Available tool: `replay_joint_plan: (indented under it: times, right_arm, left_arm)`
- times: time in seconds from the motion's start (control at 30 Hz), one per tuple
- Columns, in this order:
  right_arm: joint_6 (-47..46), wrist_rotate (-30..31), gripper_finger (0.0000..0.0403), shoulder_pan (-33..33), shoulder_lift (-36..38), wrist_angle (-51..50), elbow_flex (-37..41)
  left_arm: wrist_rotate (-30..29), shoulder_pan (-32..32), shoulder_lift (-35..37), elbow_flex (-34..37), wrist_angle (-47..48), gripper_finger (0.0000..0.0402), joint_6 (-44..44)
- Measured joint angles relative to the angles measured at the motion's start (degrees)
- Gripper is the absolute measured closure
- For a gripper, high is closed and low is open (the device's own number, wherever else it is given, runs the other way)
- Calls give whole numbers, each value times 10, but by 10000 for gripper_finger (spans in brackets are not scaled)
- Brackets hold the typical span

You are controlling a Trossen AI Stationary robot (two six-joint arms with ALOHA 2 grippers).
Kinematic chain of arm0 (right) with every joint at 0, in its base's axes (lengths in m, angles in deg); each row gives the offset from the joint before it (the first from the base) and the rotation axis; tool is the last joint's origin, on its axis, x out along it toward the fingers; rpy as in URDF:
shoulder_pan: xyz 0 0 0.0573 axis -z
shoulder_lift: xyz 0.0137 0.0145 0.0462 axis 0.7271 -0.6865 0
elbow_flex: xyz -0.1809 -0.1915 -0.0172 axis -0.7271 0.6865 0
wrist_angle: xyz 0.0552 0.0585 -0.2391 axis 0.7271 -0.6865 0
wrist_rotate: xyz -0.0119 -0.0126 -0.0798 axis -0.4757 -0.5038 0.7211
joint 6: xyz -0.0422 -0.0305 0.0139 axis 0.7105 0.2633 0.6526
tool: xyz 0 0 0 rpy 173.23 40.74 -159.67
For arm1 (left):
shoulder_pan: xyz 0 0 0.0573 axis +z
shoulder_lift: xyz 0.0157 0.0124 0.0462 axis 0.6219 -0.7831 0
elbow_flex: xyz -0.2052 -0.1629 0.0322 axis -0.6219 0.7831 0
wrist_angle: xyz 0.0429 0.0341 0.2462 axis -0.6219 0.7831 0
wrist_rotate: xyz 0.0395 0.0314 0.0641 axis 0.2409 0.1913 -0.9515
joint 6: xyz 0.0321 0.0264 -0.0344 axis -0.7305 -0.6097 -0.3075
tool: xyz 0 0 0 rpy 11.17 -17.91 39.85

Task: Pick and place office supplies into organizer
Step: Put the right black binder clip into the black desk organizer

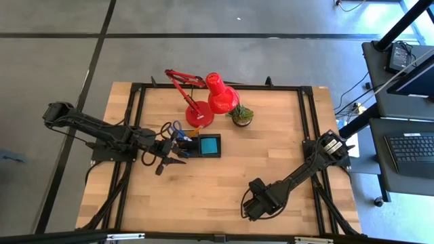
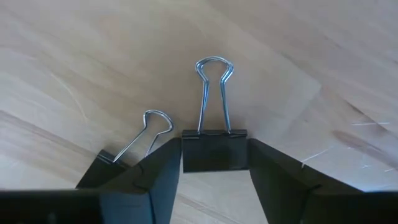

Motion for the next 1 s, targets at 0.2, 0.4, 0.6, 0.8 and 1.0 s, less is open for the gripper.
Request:
replay_joint_plan:
  times: [0.2,0.4,0.6,0.8,1.0]
  right_arm:
    - [0,-6,226,0,-1,0,0]
    - [0,-7,245,0,-2,0,1]
    - [1,-9,240,0,-6,-48,-23]
    - [3,-3,238,0,-7,-137,-66]
    - [8,27,238,0,-7,-220,-114]
  left_arm:
    - [0,0,0,0,0,313,0]
    - [0,0,0,0,-2,313,0]
    - [0,0,0,0,-2,313,0]
    - [0,0,0,0,-4,313,-2]
    - [0,-1,-10,0,-42,313,-81]
